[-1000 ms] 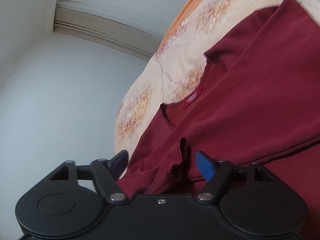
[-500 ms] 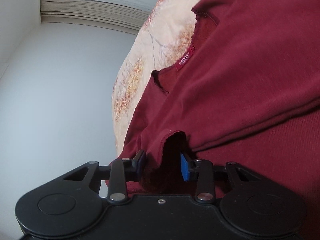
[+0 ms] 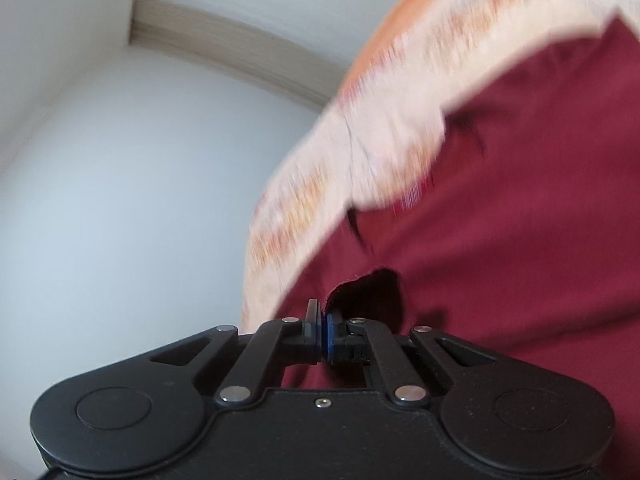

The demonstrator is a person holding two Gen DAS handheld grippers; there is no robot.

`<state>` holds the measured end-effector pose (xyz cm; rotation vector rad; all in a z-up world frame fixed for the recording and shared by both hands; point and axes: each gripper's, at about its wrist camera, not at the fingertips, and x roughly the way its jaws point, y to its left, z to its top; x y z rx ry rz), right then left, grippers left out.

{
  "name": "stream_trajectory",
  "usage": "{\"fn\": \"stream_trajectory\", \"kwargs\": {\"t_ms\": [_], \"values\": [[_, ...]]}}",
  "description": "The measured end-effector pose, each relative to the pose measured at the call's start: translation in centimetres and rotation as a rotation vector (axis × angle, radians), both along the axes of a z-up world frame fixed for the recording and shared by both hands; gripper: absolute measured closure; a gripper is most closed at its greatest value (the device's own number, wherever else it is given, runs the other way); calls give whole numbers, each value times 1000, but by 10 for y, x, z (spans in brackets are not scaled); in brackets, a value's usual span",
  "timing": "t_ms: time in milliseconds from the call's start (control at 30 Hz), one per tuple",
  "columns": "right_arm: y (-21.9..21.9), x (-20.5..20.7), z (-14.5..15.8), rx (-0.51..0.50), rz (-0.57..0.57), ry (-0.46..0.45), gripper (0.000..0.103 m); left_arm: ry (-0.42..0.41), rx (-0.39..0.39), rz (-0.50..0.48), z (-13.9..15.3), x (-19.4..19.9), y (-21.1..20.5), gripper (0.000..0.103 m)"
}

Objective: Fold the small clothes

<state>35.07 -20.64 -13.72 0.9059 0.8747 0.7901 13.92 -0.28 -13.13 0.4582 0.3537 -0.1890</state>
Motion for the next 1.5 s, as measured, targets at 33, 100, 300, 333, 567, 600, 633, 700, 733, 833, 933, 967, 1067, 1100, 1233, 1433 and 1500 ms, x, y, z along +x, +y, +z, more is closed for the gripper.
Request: {"fn": "stream_trajectory", "kwargs": {"t_ms": [33,100,300,333,567,600,633,700,733,833,933,967,1067,1100,1233,1433,1500], "values": [[-11,4,7,11,-28,-22,101,-5,-11,-4,4,-1,2,41],[-42,13,21,20,-104,-61,101,-9,-34,-1,10,-1,8,38],[-106,31,18,-191,-212,-30,101,25,-100,86,11,12,34,33],[-111,31,12,-243,-211,-13,101,37,-114,108,10,16,40,33],[-133,16,-15,-302,-215,51,81,131,-163,218,0,39,70,33],[-138,12,-13,-296,-227,37,71,136,-165,220,-2,40,73,33],[-144,8,-7,-303,-240,20,68,141,-164,220,-2,40,74,33],[-151,5,-2,-317,-248,-3,68,163,-163,224,-6,43,76,33],[-151,5,-2,-319,-240,-3,68,178,-166,227,-9,44,77,33],[-142,8,3,-336,-205,-29,68,202,-172,242,-15,45,80,33],[-110,11,17,-319,-118,-98,64,198,-187,251,-16,42,82,32],[-93,12,23,-318,-72,-126,61,196,-189,253,-16,41,83,30],[-22,15,38,-346,88,-223,46,199,-192,251,-21,38,82,27],[7,16,43,-366,147,-257,45,198,-191,249,-23,37,82,26],[127,24,57,-443,341,-378,45,193,-197,241,-30,33,81,22],[257,35,49,-546,506,-458,46,180,-228,236,-40,29,86,19],[278,40,41,-586,526,-465,46,177,-234,233,-43,28,86,19]]}}
